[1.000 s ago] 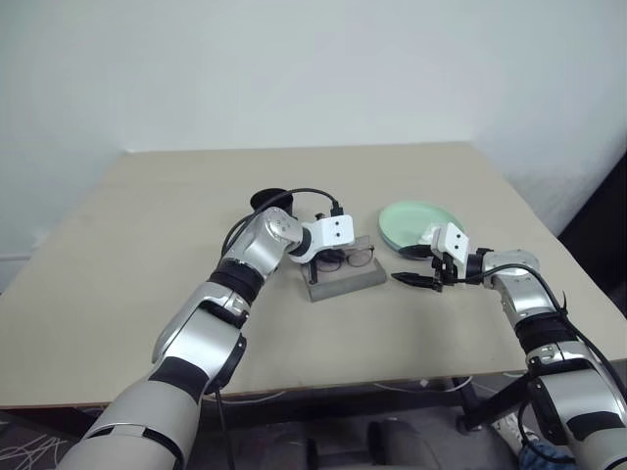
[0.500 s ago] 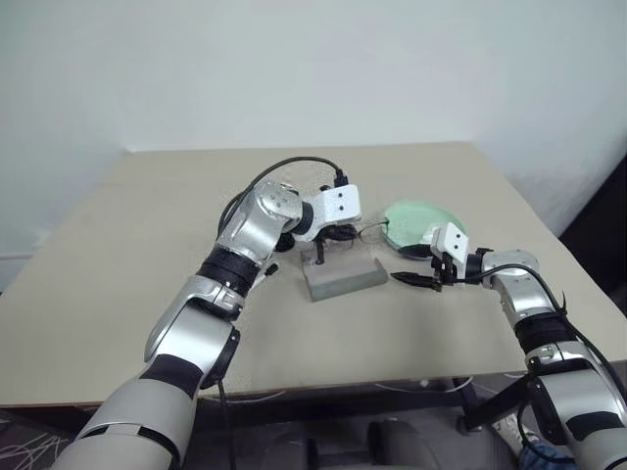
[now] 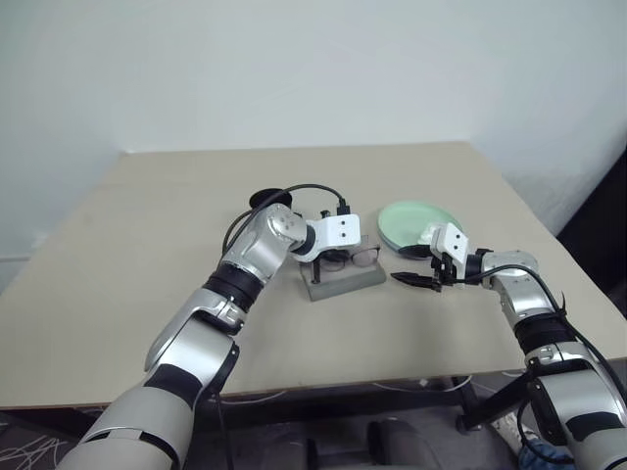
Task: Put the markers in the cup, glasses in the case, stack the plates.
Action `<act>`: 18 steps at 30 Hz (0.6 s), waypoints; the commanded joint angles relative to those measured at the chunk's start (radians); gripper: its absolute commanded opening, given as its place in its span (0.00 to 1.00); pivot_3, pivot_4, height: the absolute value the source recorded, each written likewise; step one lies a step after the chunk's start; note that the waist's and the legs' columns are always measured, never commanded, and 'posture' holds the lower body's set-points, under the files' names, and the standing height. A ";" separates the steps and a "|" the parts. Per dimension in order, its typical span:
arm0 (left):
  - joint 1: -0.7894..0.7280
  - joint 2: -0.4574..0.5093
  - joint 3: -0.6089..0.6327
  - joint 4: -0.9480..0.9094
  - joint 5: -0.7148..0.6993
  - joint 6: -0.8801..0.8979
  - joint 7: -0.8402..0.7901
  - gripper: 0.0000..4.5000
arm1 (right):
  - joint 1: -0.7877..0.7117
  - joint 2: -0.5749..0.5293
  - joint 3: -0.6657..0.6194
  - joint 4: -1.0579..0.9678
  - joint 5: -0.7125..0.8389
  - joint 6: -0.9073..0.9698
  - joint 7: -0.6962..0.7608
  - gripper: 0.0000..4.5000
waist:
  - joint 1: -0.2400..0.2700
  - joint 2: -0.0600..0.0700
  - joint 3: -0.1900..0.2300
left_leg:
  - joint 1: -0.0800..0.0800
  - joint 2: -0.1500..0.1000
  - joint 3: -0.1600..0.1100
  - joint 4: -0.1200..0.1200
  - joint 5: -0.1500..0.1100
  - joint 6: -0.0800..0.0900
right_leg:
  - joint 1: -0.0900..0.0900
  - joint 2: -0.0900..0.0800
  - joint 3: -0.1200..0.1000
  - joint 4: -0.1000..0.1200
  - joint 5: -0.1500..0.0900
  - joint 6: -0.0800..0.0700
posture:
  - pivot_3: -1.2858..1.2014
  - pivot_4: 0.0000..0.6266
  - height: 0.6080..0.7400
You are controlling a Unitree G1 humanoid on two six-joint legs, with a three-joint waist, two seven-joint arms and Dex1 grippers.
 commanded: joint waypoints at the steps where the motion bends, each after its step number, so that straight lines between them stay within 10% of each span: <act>1: -0.020 0.002 -0.007 0.036 0.021 -0.034 0.014 0.00 | -0.006 -0.001 -0.014 -0.037 0.013 -0.007 -0.002 0.67 | 0.000 0.000 0.000 | 0.000 0.000 0.000 0.000 0.000 0.000 | 0.000 0.000 0.000 0.000 0.000 0.000 | 0.52 0.00 0.94; 18: -0.015 -0.004 0.052 0.054 -0.071 0.061 -0.120 0.00 | -0.003 -0.002 -0.013 -0.039 0.012 -0.004 -0.001 0.67 | -0.001 0.000 0.000 | 0.001 0.000 0.000 0.001 0.000 0.000 | 0.001 0.000 0.000 0.000 0.000 0.000 | 0.52 0.00 0.94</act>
